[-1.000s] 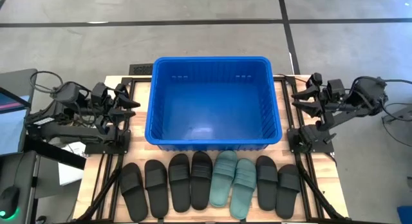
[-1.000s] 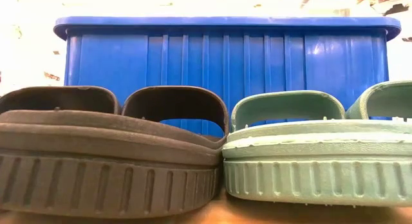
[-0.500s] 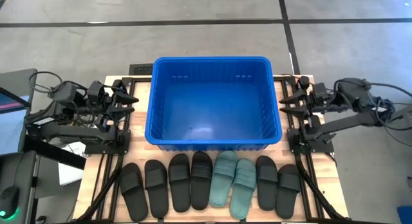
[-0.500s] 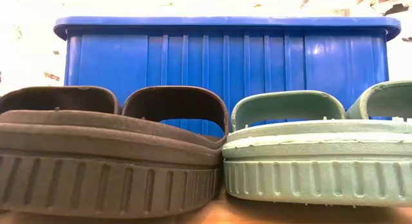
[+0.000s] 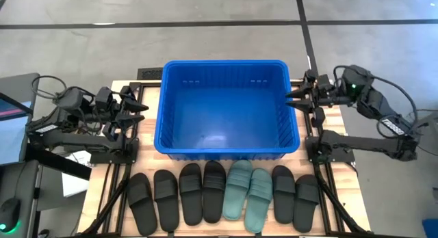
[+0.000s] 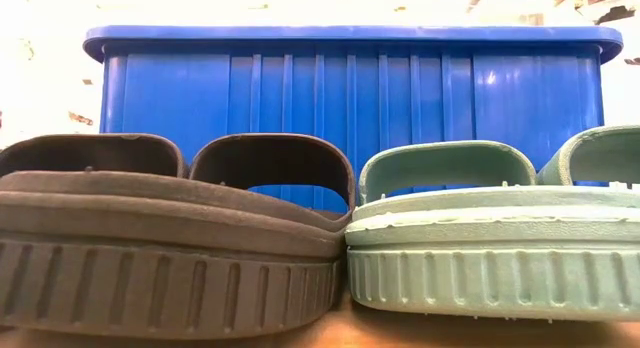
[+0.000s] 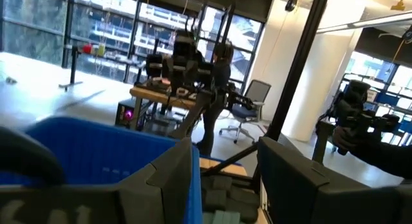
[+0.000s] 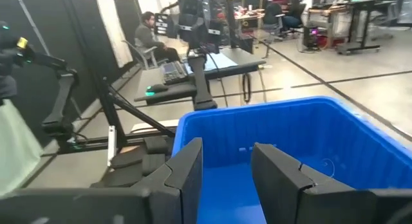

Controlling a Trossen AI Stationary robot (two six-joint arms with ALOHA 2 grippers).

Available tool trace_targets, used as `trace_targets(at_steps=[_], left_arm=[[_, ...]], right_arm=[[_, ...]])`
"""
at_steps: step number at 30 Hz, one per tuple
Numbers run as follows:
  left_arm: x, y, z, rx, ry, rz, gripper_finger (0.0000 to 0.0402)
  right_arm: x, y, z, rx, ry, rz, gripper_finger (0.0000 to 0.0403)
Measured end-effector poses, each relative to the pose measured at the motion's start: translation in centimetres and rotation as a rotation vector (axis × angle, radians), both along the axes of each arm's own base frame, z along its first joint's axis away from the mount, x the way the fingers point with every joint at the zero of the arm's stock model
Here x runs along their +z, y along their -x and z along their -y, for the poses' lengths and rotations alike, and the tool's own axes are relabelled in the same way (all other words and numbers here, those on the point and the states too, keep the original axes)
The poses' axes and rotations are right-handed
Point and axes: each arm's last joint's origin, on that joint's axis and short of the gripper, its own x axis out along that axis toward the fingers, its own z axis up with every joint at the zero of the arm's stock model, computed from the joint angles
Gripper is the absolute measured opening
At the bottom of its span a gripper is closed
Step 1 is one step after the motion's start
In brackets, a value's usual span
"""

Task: Pick and place slides into bin
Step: Put the black slide into the blue bin

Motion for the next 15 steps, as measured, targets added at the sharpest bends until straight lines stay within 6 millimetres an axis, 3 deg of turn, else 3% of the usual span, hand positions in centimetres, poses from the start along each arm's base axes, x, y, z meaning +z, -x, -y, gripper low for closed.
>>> trace_targets(at_steps=[5,15], left_arm=[[-0.5,-0.06,-0.01,-0.003,0.027,-0.053,0.0165],[-0.94,-0.09,-0.16,0.05,0.034,-0.097,0.0165]], right_arm=[[0.03,-0.36,0.58,0.045,-0.035,0.007,0.012],[0.3,-0.31,-0.38,-0.005,-0.016,0.026,0.012]])
